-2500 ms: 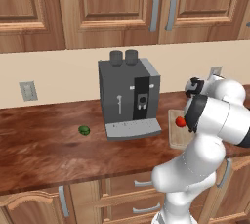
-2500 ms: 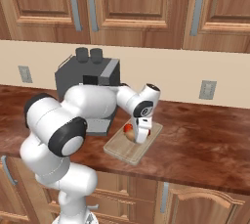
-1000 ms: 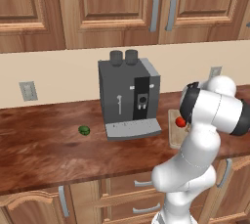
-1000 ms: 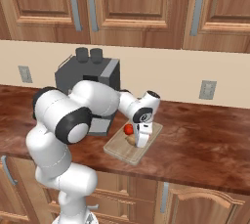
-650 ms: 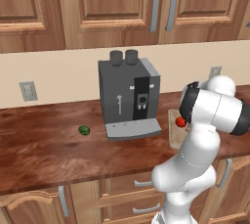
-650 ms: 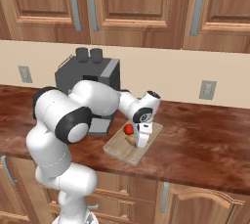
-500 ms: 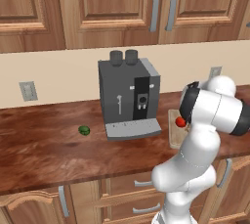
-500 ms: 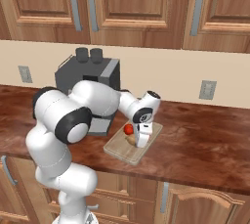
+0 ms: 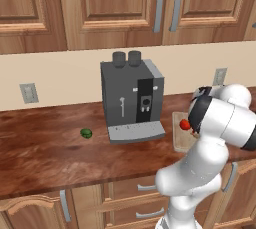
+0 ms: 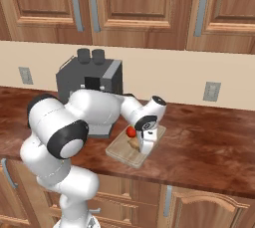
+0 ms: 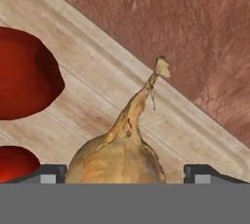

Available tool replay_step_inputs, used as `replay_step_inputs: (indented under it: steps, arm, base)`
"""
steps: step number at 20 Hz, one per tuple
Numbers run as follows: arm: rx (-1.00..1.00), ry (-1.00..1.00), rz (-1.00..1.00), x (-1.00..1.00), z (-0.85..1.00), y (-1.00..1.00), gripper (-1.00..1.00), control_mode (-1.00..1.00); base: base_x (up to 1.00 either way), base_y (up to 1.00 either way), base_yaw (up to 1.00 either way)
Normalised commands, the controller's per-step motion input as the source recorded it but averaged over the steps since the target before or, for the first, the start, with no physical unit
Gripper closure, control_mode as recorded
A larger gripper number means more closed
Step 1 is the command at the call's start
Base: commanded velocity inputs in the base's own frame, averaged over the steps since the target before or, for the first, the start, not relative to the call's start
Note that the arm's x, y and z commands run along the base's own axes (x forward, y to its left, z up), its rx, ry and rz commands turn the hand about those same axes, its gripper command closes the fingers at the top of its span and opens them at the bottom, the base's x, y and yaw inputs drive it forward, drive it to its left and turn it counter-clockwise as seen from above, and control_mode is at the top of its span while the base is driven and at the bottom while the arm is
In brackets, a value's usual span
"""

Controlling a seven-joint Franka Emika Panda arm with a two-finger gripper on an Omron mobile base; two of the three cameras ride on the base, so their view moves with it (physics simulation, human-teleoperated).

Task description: Place the avocado, onion, tomato, and bell pepper on the cutting board.

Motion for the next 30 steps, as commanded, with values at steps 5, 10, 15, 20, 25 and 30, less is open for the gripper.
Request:
replay_step_inputs:
  steps: [5, 10, 15, 20, 25, 30]
  arm:
    - [0.0, -0.22, 0.0, -0.24, 0.22, 0.0, -1.0, -1.0]
    - [0.0, -0.28, 0.0, -0.2, 0.42, 0.08, -1.0, -1.0]
    - [0.0, -0.29, 0.0, -0.18, 0.42, 0.24, -1.0, -1.0]
    - [0.0, -0.21, 0.0, -0.21, 0.43, 0.34, -1.0, -1.0]
    - [0.0, -0.04, 0.0, -0.22, 0.5, 0.33, -1.0, -1.0]
    - [0.0, 0.0, 0.03, -0.28, 0.53, 0.26, -1.0, -1.0]
  base:
    - [0.0, 0.0, 0.0]
    - [0.0, 0.0, 0.0]
    - [0.0, 0.0, 0.0]
    - [0.0, 0.0, 0.0]
    - [0.0, 0.0, 0.0]
    - [0.0, 0.0, 0.0]
